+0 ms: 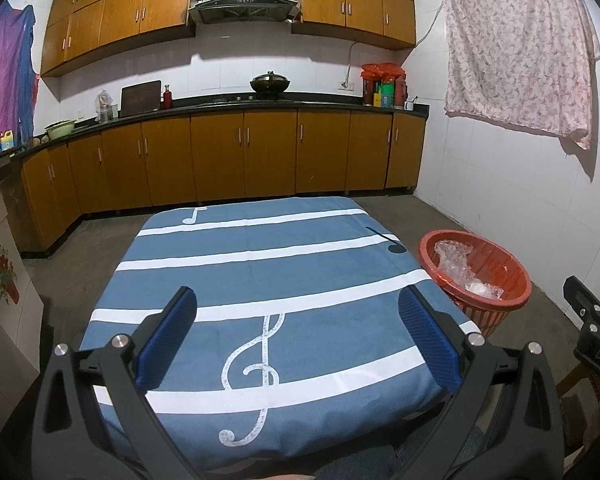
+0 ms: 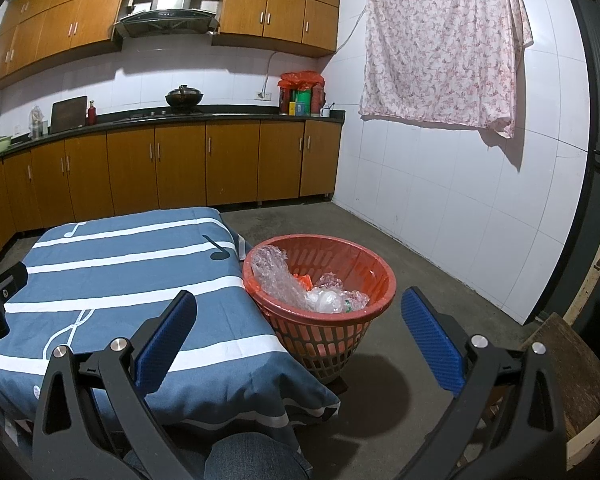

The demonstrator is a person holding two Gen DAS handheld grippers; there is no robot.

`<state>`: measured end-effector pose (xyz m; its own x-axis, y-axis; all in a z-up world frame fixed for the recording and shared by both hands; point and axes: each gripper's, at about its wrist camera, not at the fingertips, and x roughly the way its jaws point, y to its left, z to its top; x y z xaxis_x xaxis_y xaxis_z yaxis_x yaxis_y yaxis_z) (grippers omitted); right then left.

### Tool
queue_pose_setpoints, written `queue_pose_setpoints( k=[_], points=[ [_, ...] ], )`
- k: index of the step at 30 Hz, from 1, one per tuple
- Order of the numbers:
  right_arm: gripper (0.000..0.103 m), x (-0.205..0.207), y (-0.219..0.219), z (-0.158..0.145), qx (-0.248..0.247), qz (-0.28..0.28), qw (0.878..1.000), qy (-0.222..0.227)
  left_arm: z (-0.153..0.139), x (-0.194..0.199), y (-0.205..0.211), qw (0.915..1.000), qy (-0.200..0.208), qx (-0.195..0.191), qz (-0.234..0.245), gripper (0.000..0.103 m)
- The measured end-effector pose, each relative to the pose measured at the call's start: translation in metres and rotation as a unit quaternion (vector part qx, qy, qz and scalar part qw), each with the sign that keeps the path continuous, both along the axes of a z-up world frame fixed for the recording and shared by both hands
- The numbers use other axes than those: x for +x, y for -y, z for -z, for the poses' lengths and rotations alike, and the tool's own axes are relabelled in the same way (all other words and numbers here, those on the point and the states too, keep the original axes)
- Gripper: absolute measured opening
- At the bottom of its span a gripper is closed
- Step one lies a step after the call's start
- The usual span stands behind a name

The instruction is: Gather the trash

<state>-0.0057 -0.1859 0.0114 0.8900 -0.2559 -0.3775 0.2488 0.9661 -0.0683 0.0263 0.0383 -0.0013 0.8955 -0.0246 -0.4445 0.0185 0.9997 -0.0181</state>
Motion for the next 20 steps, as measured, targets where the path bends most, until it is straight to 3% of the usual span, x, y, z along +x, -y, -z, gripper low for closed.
queue_pose_setpoints(
  k=[20],
  points=[
    [0.101, 0.0001, 0.0000, -0.0005, 0.000, 0.000, 1.000, 0.000, 0.0019, 0.0036, -0.0049, 1.0000, -0.007, -0.003, -0.003, 0.099]
  ],
)
